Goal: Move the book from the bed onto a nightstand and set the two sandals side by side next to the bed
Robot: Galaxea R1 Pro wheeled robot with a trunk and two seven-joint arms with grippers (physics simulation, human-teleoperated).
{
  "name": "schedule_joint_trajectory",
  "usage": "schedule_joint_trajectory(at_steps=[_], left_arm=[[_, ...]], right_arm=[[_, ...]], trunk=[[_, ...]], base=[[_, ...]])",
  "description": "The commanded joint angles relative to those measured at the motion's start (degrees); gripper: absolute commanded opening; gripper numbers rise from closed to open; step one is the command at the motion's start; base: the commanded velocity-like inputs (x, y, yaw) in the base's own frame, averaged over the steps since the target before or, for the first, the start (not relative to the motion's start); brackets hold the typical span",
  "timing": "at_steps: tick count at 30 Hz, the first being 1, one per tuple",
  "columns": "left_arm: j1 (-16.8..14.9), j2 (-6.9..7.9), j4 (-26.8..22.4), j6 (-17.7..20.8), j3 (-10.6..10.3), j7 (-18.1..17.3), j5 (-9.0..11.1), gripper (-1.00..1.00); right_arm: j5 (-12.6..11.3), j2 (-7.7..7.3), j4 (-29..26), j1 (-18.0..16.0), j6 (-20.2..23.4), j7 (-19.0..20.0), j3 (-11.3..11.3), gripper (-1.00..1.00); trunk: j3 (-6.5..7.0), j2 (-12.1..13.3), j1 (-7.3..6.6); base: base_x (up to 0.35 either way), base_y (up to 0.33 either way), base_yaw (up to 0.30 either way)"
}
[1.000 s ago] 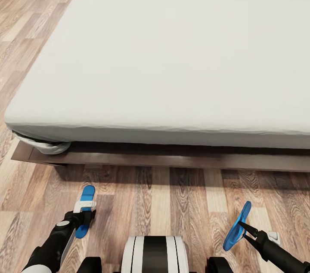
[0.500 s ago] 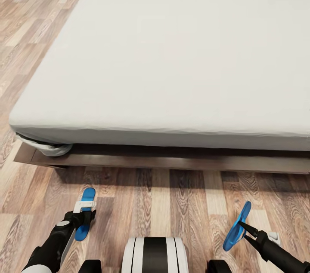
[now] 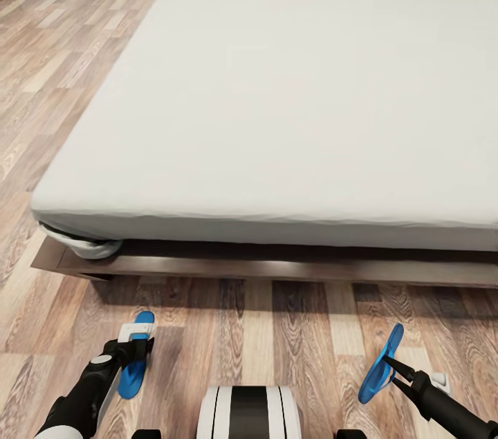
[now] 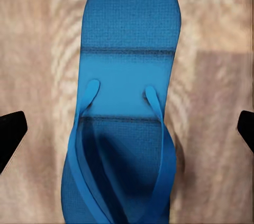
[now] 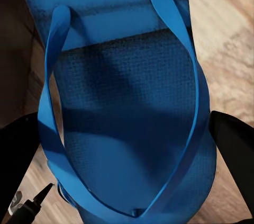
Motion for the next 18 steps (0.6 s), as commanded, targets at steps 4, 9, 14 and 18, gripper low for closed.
schedule_joint_trajectory(at_steps=[4,9,14,18], left_arm=[[0.0,-0.05,-0.1,0.2,0.2,-0.5,-0.6,1.00],[0.0,-0.05,-0.1,0.2,0.3,-0.5,-0.6,1.00],[0.0,-0.02,-0.2,0.2,0.3,-0.6,-0.6,1.00],[0.0,0.11,-0.3,0.2,0.4,-1.1,-0.4,1.00]], right_arm=[[-0.1,0.00,0.0,0.0,0.3,0.1,-0.1,-1.00],[-0.1,0.00,0.0,0.0,0.3,0.1,-0.1,-1.00],[-0.1,0.00,0.0,0.0,0.3,0.1,-0.1,-1.00],[-0.1,0.00,0.0,0.0,0.3,0.1,-0.1,-1.00]], trunk=[[0.42,0.0,-0.06],[0.42,0.0,-0.06],[0.42,0.0,-0.06],[0.42,0.0,-0.06]], base=[[0.000,0.000,0.000],[0.000,0.000,0.000],[0.000,0.000,0.000],[0.000,0.000,0.000]])
